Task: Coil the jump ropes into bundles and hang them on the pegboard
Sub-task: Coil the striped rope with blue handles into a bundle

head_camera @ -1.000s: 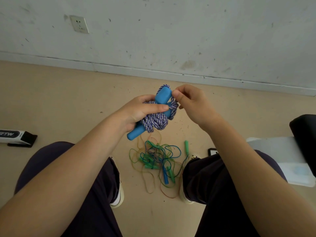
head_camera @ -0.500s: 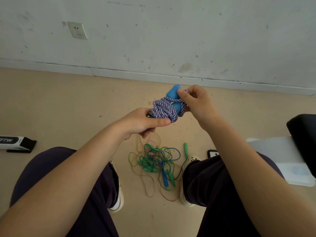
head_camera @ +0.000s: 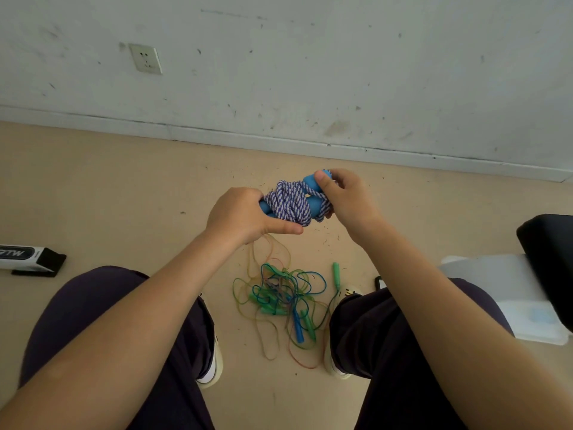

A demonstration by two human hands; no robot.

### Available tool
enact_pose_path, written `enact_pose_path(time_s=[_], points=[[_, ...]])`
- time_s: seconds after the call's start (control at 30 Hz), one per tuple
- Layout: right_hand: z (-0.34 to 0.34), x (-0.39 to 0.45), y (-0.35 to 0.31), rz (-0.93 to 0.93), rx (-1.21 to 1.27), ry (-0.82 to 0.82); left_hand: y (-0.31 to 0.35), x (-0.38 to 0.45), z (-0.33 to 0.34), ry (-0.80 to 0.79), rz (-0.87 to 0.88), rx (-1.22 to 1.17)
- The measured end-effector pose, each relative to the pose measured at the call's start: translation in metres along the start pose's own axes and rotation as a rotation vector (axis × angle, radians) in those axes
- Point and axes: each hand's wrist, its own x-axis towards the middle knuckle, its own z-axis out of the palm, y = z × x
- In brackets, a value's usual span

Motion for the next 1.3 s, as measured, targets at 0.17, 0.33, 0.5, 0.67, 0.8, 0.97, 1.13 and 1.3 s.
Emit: enact_pose_path(time_s=[0.17,0.33,0.5,0.67,0.8,0.97,1.13,1.3], points=[[-0.002,0.002,-0.001,0.116,0.161,0.144,0.003,-0.001,0.000,0.172,0.078,0.055],[-0.005,-0.003,0.000,0.100,0.198,0.093,-0.005,0.006,0.000,0.073,0.031,-0.187],[-0.005,-0.007,-0.001,0.024,0.188,-0.005,-0.010,0.013,0.005,0.127,-0.035,-0.250],[-0.002,-0.010,-0.002,-0.036,0.075,0.035,-0.010,0.015,0.007,0.270,-0.017,-0.138],[-0.006,-0.010,-0.002,-0.087,0.053,0.041,-0.007,0.012,0.007,0.310,0.045,-0.111],[-0.010,-0.012,0.000,-0.146,0.054,-0.087,-0.005,0.007,0.002,0.314,0.116,-0.106],[-0.013,-0.008,-0.004,-0.113,0.057,0.012,-0.002,0.001,0.002,0.338,0.175,-0.133],[-0.011,-0.007,-0.003,-0.067,0.122,0.098,0.000,-0.002,0.001,0.366,0.213,-0.131]])
